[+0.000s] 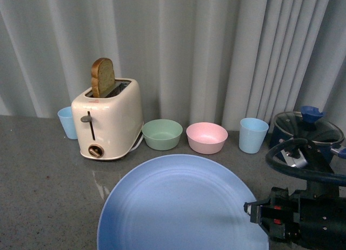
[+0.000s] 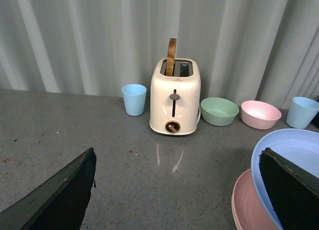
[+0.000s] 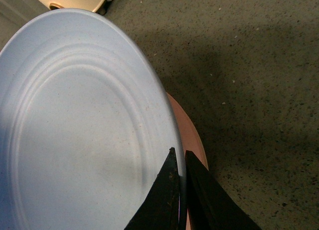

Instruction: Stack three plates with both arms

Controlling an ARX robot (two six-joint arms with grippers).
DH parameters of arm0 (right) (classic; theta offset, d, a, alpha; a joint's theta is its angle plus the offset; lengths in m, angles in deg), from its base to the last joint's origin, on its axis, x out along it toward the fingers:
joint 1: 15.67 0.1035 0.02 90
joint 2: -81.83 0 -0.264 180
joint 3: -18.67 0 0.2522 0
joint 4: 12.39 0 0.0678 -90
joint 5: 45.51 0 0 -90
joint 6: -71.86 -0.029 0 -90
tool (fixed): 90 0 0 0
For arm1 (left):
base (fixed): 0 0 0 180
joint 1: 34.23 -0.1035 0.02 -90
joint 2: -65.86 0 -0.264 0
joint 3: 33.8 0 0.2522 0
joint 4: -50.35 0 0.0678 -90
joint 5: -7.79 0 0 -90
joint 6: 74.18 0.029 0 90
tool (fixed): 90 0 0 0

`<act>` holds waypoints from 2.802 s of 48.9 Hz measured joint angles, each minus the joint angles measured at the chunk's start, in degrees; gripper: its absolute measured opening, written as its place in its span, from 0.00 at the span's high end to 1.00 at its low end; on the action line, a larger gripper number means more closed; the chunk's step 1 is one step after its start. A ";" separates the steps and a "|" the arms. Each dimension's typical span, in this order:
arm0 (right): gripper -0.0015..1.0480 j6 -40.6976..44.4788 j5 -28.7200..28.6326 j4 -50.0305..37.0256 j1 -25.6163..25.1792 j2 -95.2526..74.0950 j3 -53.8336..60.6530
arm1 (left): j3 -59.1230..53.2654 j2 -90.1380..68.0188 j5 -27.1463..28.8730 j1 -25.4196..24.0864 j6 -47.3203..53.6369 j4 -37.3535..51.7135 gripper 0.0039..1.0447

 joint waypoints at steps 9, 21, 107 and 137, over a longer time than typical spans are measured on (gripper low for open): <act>0.97 0.11 0.96 0.33 1.05 -2.27 -1.29 | 0.00 0.00 0.02 0.00 0.02 0.00 0.06; 0.84 -1.20 2.03 -0.11 1.18 -4.44 -1.99 | 0.00 0.00 0.00 0.00 0.00 0.00 0.06; 0.97 19.45 20.70 -16.52 -12.50 50.75 33.48 | 0.00 0.04 0.00 0.00 0.02 -0.02 0.06; 0.97 19.47 20.48 13.20 -12.59 81.72 33.48 | 0.00 0.04 0.02 0.00 0.02 -0.02 0.06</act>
